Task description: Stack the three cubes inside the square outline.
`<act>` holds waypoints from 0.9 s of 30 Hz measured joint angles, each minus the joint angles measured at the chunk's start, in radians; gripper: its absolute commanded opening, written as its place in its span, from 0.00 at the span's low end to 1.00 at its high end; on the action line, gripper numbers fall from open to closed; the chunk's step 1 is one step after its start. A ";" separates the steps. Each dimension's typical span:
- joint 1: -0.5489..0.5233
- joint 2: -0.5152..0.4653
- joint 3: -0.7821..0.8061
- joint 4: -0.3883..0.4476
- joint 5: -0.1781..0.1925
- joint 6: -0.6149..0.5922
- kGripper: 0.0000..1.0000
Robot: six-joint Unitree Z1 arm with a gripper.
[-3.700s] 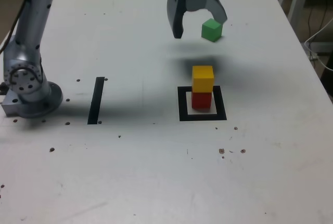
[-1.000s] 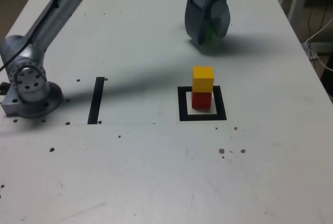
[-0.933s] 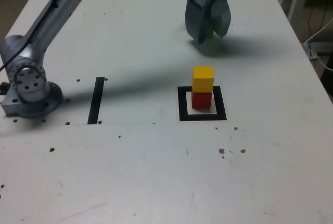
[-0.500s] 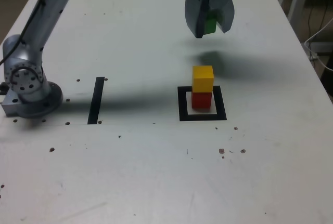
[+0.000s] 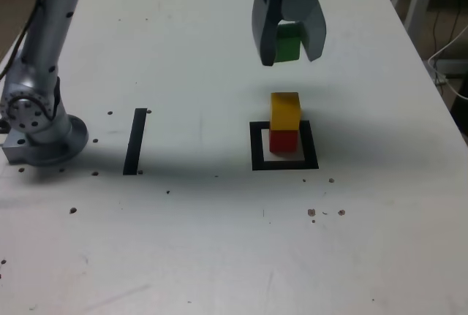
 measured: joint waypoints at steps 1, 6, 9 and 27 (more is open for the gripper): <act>-0.019 -0.009 0.009 0.002 0.000 -0.004 0.31; -0.084 -0.032 0.024 0.012 0.005 -0.020 0.31; -0.115 -0.042 0.034 0.015 0.010 -0.034 0.31; -0.210 -0.043 0.032 0.017 -0.006 -0.113 0.31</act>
